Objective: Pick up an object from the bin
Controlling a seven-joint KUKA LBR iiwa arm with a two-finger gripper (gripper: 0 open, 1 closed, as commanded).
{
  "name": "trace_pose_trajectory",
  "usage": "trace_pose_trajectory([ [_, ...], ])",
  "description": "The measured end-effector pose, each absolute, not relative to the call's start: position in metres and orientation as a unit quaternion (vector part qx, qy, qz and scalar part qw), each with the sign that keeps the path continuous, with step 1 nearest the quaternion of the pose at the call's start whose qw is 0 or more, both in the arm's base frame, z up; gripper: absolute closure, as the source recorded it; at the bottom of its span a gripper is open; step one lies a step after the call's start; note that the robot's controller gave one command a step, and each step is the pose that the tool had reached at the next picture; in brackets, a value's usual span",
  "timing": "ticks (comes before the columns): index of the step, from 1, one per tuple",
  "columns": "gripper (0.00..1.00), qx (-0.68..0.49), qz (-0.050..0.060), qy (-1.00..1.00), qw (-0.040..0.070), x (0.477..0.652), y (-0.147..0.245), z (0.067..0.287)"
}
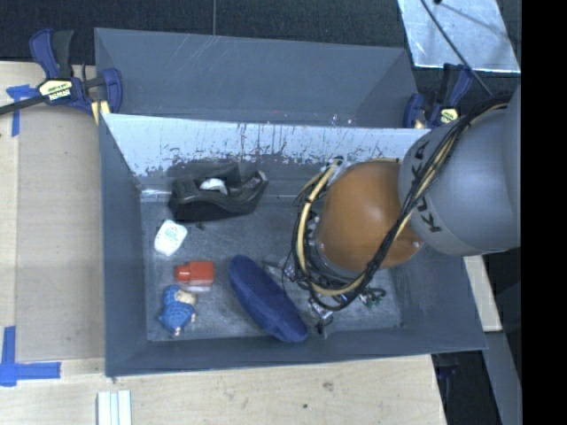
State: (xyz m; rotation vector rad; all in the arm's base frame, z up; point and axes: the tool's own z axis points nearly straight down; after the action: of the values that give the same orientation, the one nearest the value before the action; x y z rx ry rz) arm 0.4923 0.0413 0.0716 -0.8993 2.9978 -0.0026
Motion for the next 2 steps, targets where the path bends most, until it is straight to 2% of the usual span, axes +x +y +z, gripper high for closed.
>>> trace_pose_trajectory([
  [1,0.00,-0.177,0.000,0.984,0.003,0.498,0.042,0.079],
  [2,0.00,-0.199,-0.001,0.980,0.006,0.603,0.020,0.081],
])
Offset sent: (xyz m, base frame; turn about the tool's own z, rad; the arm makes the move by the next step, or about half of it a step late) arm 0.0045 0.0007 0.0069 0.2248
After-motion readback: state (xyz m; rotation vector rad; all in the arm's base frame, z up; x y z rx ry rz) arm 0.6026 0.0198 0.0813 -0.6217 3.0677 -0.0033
